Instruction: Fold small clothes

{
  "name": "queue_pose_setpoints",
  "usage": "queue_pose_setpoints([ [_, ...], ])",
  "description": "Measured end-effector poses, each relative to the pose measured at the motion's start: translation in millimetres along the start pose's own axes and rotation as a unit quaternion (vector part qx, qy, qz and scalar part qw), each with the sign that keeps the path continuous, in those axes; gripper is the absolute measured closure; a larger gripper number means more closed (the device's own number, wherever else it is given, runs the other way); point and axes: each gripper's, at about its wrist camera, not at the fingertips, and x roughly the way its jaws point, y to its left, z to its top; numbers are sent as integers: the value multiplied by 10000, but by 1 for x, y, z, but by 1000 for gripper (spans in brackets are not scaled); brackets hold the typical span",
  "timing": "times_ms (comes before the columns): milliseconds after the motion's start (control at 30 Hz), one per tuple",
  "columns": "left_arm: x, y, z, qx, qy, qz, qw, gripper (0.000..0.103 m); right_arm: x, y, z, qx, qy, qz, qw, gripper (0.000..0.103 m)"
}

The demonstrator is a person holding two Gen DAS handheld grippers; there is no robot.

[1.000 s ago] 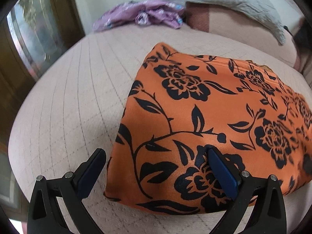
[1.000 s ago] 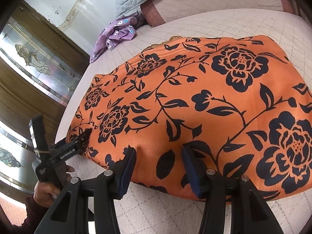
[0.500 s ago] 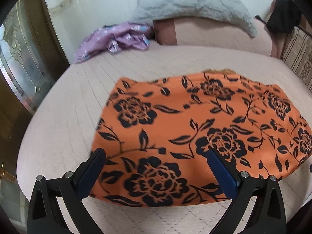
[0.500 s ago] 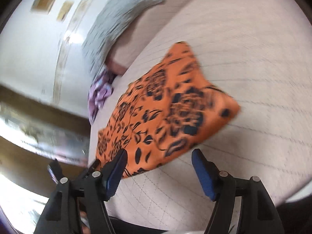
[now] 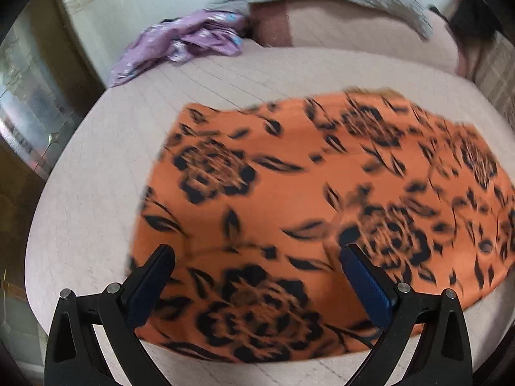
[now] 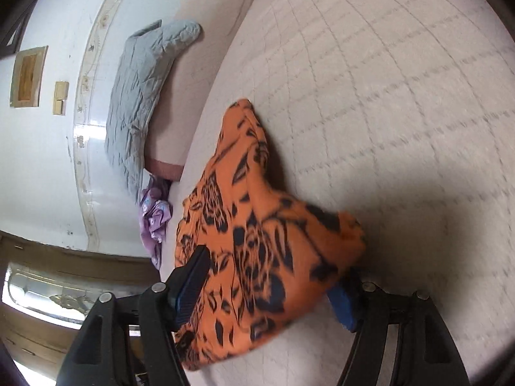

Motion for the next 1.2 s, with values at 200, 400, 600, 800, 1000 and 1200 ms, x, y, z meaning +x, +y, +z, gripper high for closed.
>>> queue_pose_setpoints([
  [200,3,57,17,-691,120,270,9972,0,7,21,-3,-548,-69,-428,9976,84],
  [400,4,118,14,-1358,124,654,9885,0,-2,116,-23,-1962,-340,-690,9775,86],
  [600,7,176,2,-2107,179,975,9725,0,25,215,-75,-2856,-66,-484,9571,86],
  [800,-1,234,-18,-2859,43,1387,9482,0,78,273,-158,-3255,448,-123,9444,86],
  [1000,4,263,-34,-3192,136,1460,9363,0,182,263,-248,-3202,1852,-475,9279,78],
  [1200,-8,257,-37,-3026,-183,1148,9460,0,180,238,-245,-2811,2484,767,9238,22],
])
